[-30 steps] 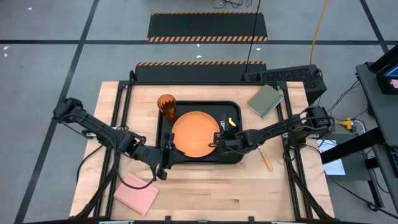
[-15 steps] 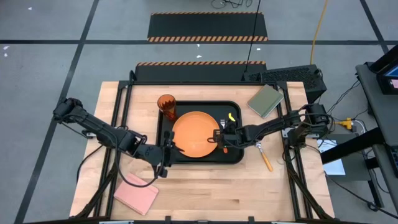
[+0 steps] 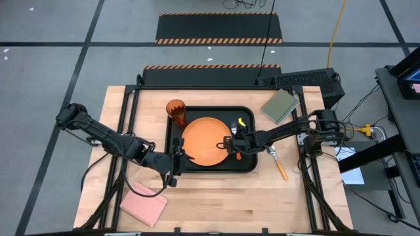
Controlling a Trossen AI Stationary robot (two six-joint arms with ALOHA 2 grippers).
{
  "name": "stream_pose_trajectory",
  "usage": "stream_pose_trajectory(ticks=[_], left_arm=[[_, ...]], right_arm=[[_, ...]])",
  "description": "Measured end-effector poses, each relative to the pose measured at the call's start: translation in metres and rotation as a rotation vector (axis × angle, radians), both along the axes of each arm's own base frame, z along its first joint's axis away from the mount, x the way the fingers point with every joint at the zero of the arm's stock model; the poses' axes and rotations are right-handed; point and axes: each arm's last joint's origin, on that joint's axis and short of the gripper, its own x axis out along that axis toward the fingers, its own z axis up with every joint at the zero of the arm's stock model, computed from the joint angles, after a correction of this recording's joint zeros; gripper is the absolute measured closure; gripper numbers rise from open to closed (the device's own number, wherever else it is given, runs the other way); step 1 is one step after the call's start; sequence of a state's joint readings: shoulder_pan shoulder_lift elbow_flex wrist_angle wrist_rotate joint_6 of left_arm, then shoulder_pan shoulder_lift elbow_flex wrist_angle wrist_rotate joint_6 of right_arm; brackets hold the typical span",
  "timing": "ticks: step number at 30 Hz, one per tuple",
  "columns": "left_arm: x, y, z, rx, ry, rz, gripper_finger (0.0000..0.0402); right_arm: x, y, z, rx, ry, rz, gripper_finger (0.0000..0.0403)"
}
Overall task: Pick and place plate/cup/fork/spoon on tray
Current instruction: Put the orange fork on the black tray to the right side of the orange plate
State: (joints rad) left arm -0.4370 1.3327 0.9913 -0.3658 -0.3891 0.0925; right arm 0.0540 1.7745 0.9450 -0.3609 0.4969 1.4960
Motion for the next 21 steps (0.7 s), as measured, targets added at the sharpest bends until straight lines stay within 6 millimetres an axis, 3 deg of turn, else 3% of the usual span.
stream_pose_trajectory(ticks=[21], left_arm=[[0.0,0.0,0.0,-0.007,0.0,0.006,0.0252]], right_arm=[[0.0002,-0.0007,0.0034,0.003,-0.02,-0.006,0.0307]])
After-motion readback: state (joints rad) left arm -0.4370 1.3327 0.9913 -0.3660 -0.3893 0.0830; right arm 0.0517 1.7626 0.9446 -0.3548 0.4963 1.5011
